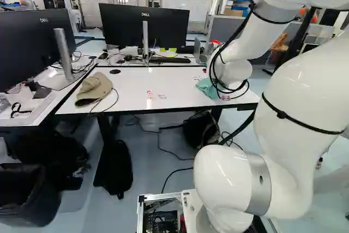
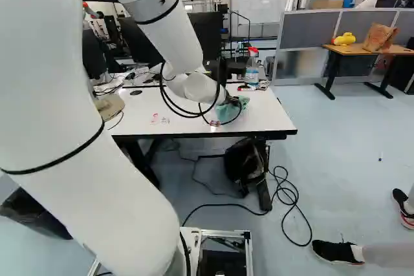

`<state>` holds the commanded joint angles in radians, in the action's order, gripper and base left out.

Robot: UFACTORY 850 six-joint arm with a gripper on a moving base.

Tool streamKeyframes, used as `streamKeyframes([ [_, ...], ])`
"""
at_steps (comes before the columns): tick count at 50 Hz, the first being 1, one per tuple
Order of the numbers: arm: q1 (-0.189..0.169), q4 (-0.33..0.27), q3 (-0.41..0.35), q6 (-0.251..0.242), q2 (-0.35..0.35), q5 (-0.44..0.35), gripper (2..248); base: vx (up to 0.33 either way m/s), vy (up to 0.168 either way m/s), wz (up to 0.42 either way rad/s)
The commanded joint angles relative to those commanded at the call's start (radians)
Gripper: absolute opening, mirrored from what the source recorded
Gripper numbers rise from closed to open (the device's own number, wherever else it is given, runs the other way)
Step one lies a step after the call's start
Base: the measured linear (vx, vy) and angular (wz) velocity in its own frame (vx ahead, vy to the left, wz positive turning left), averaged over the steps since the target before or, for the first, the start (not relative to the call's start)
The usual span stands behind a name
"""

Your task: Clean the table with the green towel

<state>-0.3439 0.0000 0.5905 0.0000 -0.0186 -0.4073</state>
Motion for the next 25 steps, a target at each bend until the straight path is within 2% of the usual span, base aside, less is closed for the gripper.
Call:
streamKeyframes([
  [25,0.052,0.0,0.108,0.0,-0.102,0.0,50,0.0,0.0,0.0],
])
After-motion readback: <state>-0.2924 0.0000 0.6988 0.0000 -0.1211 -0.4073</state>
